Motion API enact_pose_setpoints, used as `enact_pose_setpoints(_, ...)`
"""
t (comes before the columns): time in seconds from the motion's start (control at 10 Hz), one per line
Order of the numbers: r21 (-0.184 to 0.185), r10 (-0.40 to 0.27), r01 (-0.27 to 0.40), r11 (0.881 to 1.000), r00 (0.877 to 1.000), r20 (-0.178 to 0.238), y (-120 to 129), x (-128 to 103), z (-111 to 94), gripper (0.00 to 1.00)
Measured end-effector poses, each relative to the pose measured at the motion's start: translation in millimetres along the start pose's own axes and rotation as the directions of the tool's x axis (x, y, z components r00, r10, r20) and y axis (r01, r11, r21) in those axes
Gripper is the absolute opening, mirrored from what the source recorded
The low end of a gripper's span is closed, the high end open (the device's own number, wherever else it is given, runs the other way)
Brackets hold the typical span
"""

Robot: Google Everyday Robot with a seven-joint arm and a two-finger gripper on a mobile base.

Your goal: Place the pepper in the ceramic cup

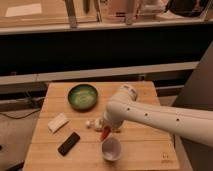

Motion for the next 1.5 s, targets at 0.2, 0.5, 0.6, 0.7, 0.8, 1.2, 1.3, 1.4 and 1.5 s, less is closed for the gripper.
enact_pose_setpoints(0.2, 0.030, -0.030, 0.031, 0.999, 0.999, -0.014, -9.7, -3.0, -8.0, 0.01)
enact_pose_setpoints(0.5, 0.087, -0.067, 0.071, 0.994, 0.997, -0.049, -19.1, -7.0, -19.5, 0.01)
enact_pose_setpoints(0.6, 0.103, -0.075, 0.081, 0.991, 0.995, -0.060, -20.1, -8.1, -22.6, 0.01)
enact_pose_setpoints(0.7, 0.129, -0.084, 0.093, 0.987, 0.994, -0.074, -20.6, -9.9, -28.1, 0.01)
enact_pose_setpoints(0.8, 0.151, -0.088, 0.100, 0.983, 0.992, -0.085, -19.3, -10.8, -32.8, 0.01)
enact_pose_setpoints(1.2, 0.220, -0.100, 0.127, 0.967, 0.987, -0.128, -6.1, -14.5, -53.4, 0.01)
enact_pose_setpoints(1.3, 0.230, -0.107, 0.137, 0.963, 0.985, -0.136, -5.1, -16.4, -56.5, 0.01)
enact_pose_setpoints(1.4, 0.246, -0.118, 0.152, 0.957, 0.982, -0.149, -2.0, -18.8, -60.9, 0.01)
enact_pose_setpoints(1.5, 0.258, -0.122, 0.160, 0.953, 0.980, -0.155, 1.2, -19.1, -63.2, 0.01)
